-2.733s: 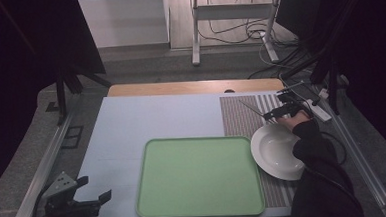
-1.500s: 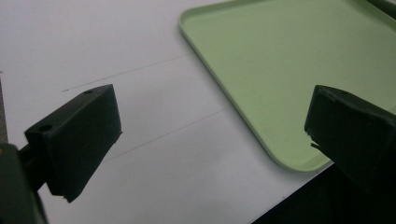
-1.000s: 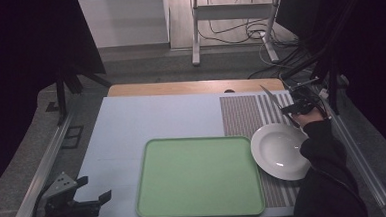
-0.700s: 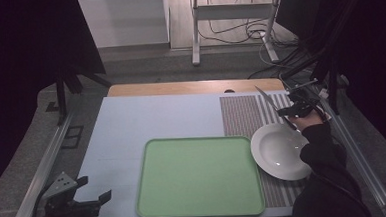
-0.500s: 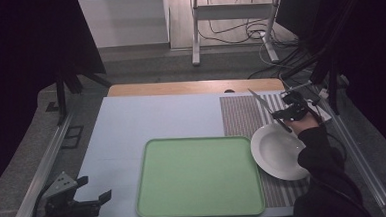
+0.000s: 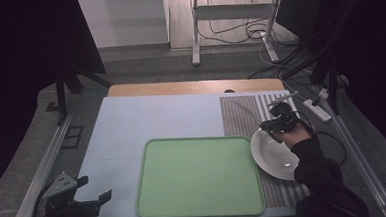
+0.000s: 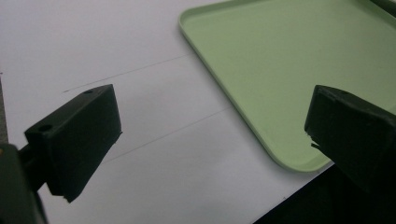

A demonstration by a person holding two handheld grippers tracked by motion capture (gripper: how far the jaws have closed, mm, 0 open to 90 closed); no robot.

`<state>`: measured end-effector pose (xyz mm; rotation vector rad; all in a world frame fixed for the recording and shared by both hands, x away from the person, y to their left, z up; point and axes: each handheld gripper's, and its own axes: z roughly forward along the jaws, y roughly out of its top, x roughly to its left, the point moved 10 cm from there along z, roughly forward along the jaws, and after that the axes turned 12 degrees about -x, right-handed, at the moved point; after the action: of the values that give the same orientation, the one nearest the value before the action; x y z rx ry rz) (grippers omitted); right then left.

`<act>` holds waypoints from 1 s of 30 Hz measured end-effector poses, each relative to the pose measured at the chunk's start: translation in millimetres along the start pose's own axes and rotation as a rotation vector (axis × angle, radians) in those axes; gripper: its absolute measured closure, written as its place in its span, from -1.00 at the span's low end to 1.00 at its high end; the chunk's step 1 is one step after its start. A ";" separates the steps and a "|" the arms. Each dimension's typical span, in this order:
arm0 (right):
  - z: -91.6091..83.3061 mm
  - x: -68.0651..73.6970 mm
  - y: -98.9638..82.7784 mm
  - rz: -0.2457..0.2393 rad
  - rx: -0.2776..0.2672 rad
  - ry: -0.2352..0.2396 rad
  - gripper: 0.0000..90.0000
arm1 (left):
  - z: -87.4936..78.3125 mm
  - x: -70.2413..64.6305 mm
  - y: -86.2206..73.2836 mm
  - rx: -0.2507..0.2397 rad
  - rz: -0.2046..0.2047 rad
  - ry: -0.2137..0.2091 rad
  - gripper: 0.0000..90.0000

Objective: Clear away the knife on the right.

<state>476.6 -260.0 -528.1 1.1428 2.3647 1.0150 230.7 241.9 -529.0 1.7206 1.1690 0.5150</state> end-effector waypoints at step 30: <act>-21.7 99.2 -40.5 -0.106 0.031 0.129 0.79 | 0.7 0.2 0.0 0.004 0.000 0.003 -0.92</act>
<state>380.2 -209.9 -540.5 0.9782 2.5198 1.0483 231.3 241.8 -529.3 1.7242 1.1729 0.5152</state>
